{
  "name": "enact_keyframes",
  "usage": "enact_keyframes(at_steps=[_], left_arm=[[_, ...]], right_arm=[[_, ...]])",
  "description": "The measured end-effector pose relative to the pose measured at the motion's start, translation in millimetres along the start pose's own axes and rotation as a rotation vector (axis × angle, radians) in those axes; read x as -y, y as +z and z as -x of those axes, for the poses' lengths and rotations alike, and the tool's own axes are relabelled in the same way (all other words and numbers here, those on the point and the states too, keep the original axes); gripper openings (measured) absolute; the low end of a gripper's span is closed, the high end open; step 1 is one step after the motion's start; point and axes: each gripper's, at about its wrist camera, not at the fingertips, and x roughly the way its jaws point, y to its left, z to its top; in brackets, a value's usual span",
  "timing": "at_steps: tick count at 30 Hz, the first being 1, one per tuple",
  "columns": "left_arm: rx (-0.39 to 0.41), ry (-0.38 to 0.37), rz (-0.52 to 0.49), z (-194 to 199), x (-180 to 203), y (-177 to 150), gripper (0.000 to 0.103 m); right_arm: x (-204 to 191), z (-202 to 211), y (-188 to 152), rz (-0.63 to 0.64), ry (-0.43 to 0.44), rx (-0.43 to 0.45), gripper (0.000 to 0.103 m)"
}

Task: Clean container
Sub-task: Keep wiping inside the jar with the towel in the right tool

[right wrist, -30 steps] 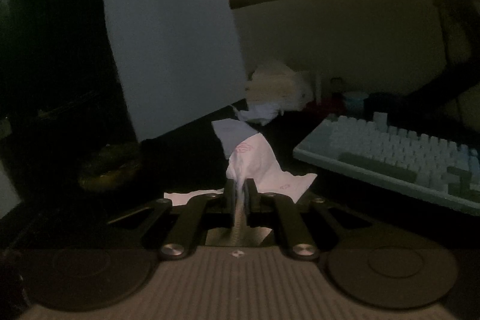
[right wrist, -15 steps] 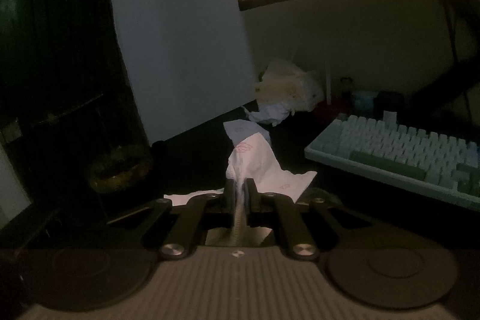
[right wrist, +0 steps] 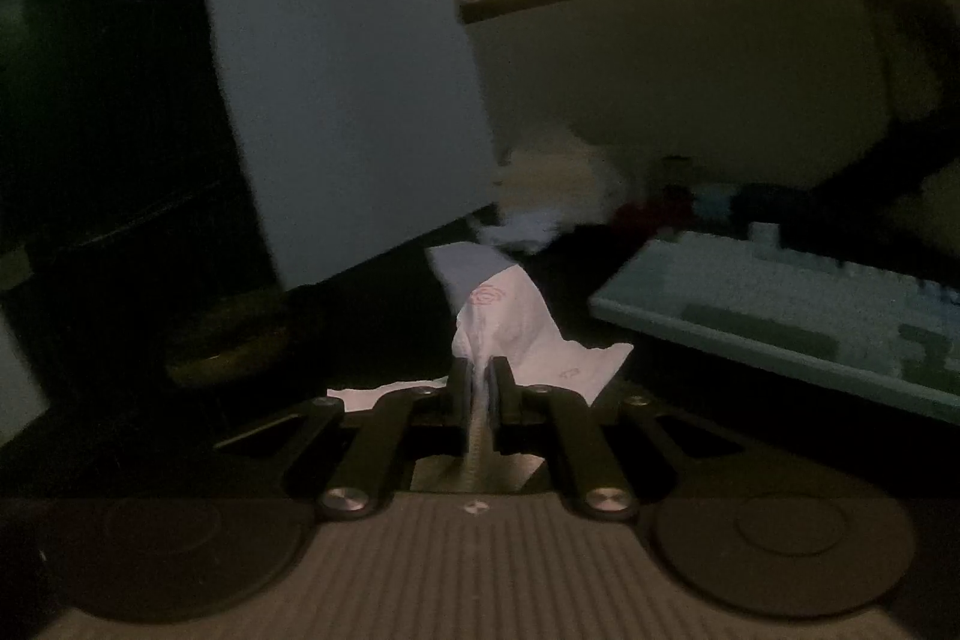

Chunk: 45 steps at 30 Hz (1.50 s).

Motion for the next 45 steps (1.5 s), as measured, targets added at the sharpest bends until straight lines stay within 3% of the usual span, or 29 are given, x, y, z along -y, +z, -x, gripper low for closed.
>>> enact_keyframes(at_steps=[2, 6, 8, 13, 19, 24, 45], left_arm=[[-0.001, -0.001, -0.004, -1, 1, 0, 0.061], [-0.002, 0.002, -0.005, -1, 2, 0, 0.061], [-0.004, 0.000, -0.002, -1, 1, 0, 0.061], [-0.005, -0.003, -0.005, -1, 2, 0, 0.061], [-0.005, -0.009, -0.004, 0, 2, 0, 0.061], [-0.005, -0.009, -0.004, 1, 3, -1, 0.061], [-0.002, 0.014, -0.001, -4, 13, 0, 0.061]], right_arm=[[2, 0, 1, -0.016, -0.022, -0.002, 0.008], [-13, 5, -3, 0.025, 0.095, -0.002, 0.008], [-14, 7, -6, 0.045, 0.112, 0.007, 0.008], [1, 3, -2, -0.012, -0.009, 0.008, 0.008], [-19, 7, -6, 0.057, 0.082, 0.014, 0.008], [-4, 1, -3, 0.007, 0.038, 0.013, 0.008], [-4, 5, -5, 0.008, 0.036, 0.022, 0.008]])
